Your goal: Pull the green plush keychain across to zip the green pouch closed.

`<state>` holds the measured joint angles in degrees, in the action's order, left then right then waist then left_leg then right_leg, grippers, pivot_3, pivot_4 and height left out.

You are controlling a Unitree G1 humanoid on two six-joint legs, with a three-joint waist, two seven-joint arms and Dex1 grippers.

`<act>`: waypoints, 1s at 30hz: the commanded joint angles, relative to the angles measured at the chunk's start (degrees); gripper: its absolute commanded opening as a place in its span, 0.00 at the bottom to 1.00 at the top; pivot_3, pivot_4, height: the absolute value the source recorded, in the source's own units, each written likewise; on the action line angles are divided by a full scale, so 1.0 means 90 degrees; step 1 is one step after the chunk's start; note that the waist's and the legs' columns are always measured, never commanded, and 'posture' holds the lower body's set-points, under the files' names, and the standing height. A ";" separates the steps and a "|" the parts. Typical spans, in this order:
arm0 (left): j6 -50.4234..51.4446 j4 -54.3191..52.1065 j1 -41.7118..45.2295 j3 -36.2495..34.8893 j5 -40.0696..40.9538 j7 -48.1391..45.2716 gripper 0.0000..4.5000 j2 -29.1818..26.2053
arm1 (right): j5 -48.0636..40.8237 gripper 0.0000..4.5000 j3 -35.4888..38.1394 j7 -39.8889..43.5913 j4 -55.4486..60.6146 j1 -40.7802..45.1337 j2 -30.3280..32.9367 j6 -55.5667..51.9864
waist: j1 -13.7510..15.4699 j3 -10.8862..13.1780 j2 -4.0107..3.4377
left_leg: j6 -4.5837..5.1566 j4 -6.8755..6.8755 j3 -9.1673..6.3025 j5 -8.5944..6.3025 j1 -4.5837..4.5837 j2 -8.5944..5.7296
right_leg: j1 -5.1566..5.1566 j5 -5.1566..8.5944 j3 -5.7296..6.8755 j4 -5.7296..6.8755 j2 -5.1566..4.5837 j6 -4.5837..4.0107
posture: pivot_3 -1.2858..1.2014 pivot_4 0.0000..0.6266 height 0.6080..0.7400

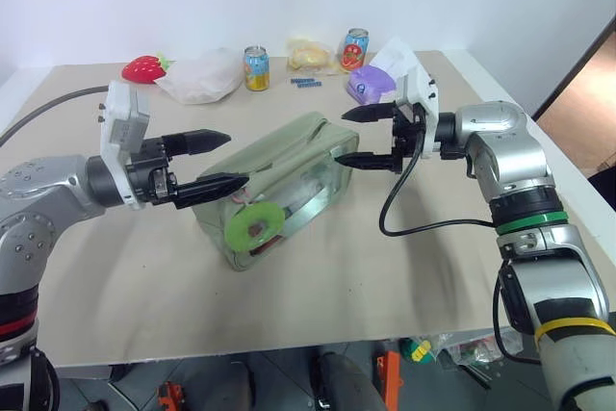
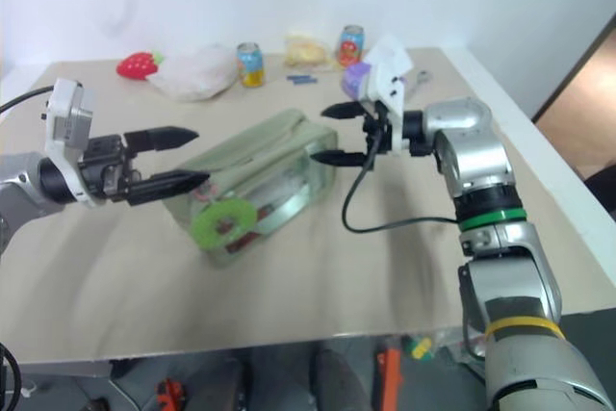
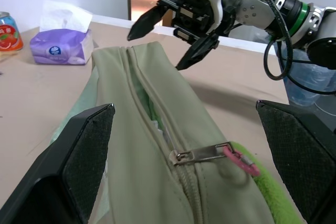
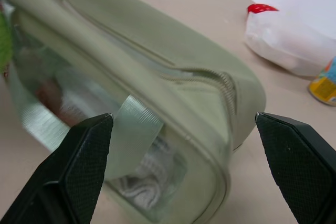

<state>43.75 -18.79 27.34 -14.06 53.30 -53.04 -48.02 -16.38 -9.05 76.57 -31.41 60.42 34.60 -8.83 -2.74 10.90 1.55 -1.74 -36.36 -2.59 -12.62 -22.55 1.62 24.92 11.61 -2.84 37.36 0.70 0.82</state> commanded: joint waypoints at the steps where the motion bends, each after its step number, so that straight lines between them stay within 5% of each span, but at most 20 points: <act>1: -0.0050 -0.0142 0.0016 -0.0229 0.0075 0.0072 1.00 -0.0016 | 0.0054 1.00 0.0252 0.0039 -0.0194 0.0474 -0.0057 0.0177 | -0.0008 0.0000 0.0000 | -0.0001 0.0000 0.0004 0.0001 0.0000 0.0000 | 0.0004 -0.0001 -0.0004 0.0004 0.0001 -0.0001 | 0.52 0.24 1.00; 6: -0.0028 -0.0198 0.0019 -0.0242 0.0107 0.0144 1.00 -0.0046 | 0.0208 1.00 0.0198 0.0055 -0.0661 0.0563 -0.0391 0.0431 | -0.0008 -0.0001 0.0001 | -0.0002 -0.0001 0.0004 0.0001 0.0003 0.0006 | 0.0005 -0.0003 -0.0005 0.0009 0.0008 -0.0004 | 0.52 0.24 1.00; 20: 0.0032 -0.0255 0.0115 -0.0189 0.0224 0.0368 1.00 -0.0049 | 0.0244 0.01 0.0394 0.0160 -0.0630 0.0307 -0.0419 0.0470 | -0.0006 0.0000 0.0001 | -0.0005 -0.0004 0.0005 0.0003 -0.0005 0.0001 | 0.0012 -0.0005 -0.0010 0.0017 0.0004 -0.0004 | 0.52 0.24 1.00; 30: -0.0104 0.0073 0.0306 -0.0009 -0.0064 0.0256 1.00 0.0055 | -0.0149 0.01 0.0686 0.0064 0.1169 -0.0119 0.0029 -0.0578 | 0.0002 0.0000 0.0000 | -0.0008 -0.0008 0.0005 0.0005 -0.0008 -0.0001 | 0.0015 -0.0004 -0.0011 0.0025 0.0003 -0.0003 | 0.52 0.24 1.00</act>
<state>44.08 -18.29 29.18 -13.44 53.35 -50.42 -47.63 -15.09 -5.79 77.29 -25.61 58.69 33.81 -12.27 -2.72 10.90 1.55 -1.81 -36.43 -2.54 -12.58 -22.62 1.61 25.06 11.58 -2.93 37.59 0.73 0.78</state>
